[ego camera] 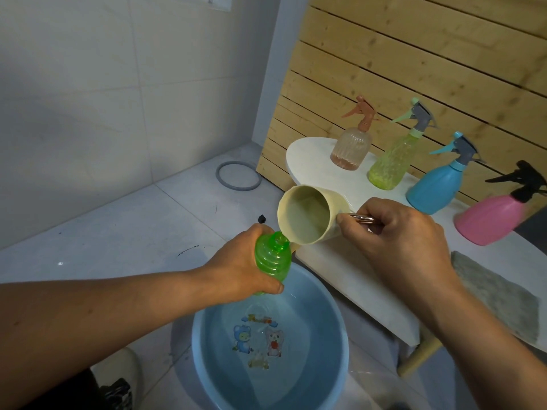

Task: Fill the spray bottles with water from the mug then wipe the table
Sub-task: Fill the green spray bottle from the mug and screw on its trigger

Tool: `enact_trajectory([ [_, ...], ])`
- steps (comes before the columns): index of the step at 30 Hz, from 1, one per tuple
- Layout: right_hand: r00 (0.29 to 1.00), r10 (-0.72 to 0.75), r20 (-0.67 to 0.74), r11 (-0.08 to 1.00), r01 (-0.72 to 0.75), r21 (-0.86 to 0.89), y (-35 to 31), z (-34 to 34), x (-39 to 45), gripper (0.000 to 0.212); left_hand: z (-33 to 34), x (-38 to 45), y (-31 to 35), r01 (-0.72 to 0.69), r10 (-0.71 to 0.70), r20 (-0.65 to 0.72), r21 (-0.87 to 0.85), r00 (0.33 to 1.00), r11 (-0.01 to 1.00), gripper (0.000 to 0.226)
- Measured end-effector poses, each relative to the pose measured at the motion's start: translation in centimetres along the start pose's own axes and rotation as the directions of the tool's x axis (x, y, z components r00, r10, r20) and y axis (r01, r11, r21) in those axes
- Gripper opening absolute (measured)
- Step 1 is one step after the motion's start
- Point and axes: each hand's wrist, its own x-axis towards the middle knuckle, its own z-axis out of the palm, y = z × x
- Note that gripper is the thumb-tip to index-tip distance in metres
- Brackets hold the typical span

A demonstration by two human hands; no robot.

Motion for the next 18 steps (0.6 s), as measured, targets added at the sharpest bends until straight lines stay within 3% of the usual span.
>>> enact_trajectory([
  [18,0.998,-0.050,-0.043,0.996,0.047,-0.078,0.10,0.16,-0.05,0.040,0.10,-0.13,0.18,0.003,-0.003,-0.009,0.009,1.000,1.000,0.087],
])
